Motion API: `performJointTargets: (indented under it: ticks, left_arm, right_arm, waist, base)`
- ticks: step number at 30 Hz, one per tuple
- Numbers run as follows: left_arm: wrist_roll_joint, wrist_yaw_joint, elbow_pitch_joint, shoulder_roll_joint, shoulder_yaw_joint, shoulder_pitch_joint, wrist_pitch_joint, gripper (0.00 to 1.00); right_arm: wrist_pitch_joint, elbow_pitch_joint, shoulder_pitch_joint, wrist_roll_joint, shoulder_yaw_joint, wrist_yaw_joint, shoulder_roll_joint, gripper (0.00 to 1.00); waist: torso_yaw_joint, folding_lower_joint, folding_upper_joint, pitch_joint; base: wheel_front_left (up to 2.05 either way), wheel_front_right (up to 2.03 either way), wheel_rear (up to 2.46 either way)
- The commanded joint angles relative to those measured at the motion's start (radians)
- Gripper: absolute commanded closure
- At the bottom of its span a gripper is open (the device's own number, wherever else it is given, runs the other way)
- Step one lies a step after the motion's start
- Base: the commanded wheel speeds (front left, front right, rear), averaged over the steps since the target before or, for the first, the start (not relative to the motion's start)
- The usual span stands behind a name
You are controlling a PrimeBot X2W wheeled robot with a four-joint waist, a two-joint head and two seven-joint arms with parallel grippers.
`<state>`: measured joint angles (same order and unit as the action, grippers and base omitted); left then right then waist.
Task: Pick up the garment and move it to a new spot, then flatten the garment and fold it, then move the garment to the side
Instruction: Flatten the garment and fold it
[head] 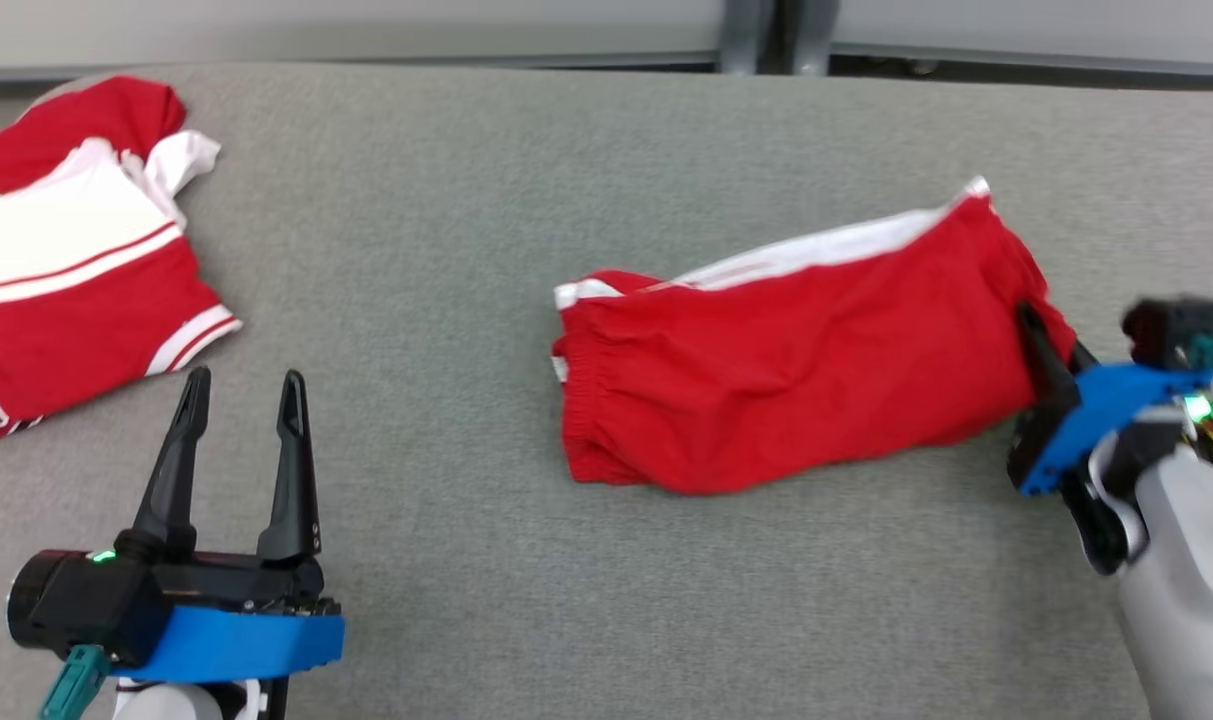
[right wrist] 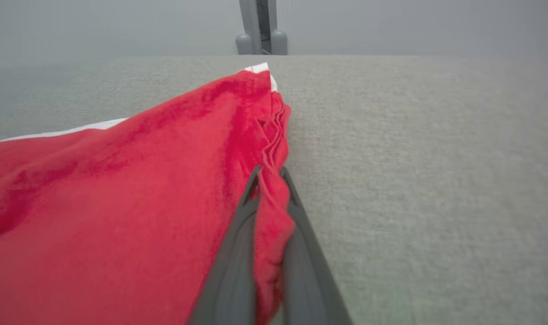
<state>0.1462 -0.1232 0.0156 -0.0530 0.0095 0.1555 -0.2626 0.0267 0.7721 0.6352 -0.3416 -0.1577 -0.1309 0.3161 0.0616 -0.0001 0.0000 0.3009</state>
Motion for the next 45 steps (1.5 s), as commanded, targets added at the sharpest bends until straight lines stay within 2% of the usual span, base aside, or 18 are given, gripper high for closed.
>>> performJointTargets:
  ticks: [1,11,21,28,35,41,45]
  left_arm:
    - [-0.006,-0.002,0.0,-0.003,0.008,-0.02,-0.003,0.0]
    - [-0.017,-0.005,0.006,-0.002,0.007,-0.053,-0.003,0.0]
    - [-0.02,-0.007,-0.004,-0.001,0.007,-0.063,-0.003,0.0]
    - [-0.023,-0.007,-0.009,-0.002,0.005,-0.069,-0.003,0.0]
    - [-0.022,-0.008,-0.009,-0.001,0.001,-0.07,-0.003,0.0]
    - [-0.018,-0.008,-0.012,-0.001,-0.004,-0.069,-0.003,0.0]
    - [-0.015,-0.008,-0.011,0.0,-0.007,-0.069,-0.003,0.0]
  right_arm:
    - [0.004,-0.034,-0.062,-0.013,0.037,0.0,0.01,1.0]
    - [-0.043,-0.209,-0.315,0.016,0.297,0.0,0.014,1.0]
    - [-0.08,-0.338,-0.369,0.086,0.366,0.0,-0.063,1.0]
    - [-0.098,-0.48,-0.335,0.121,0.303,0.0,-0.116,1.0]
    - [-0.121,-0.606,-0.311,0.137,0.134,0.0,-0.168,1.0]
    - [-0.127,-0.632,-0.34,0.133,-0.018,0.0,-0.199,1.0]
    - [-0.124,-0.608,-0.385,0.116,-0.072,0.0,-0.206,1.0]
  waist:
    - [-0.039,0.0001,0.0,-0.035]
    - [-0.085,0.0001,0.0,-0.065]
    - [-0.099,0.0001,0.0,-0.078]
    - [-0.102,0.0001,0.0,-0.096]
    - [-0.092,0.0001,0.0,-0.1]
    - [-0.072,0.0001,0.0,-0.104]
    - [-0.058,0.0001,0.0,-0.103]
  base:
    - [0.0,0.0,0.0]
    - [0.0,0.0,0.0]
    - [0.0,0.0,0.0]
    - [0.0,0.0,0.0]
    - [0.0,0.0,0.0]
    - [0.0,0.0,0.0]
    - [0.0,0.0,0.0]
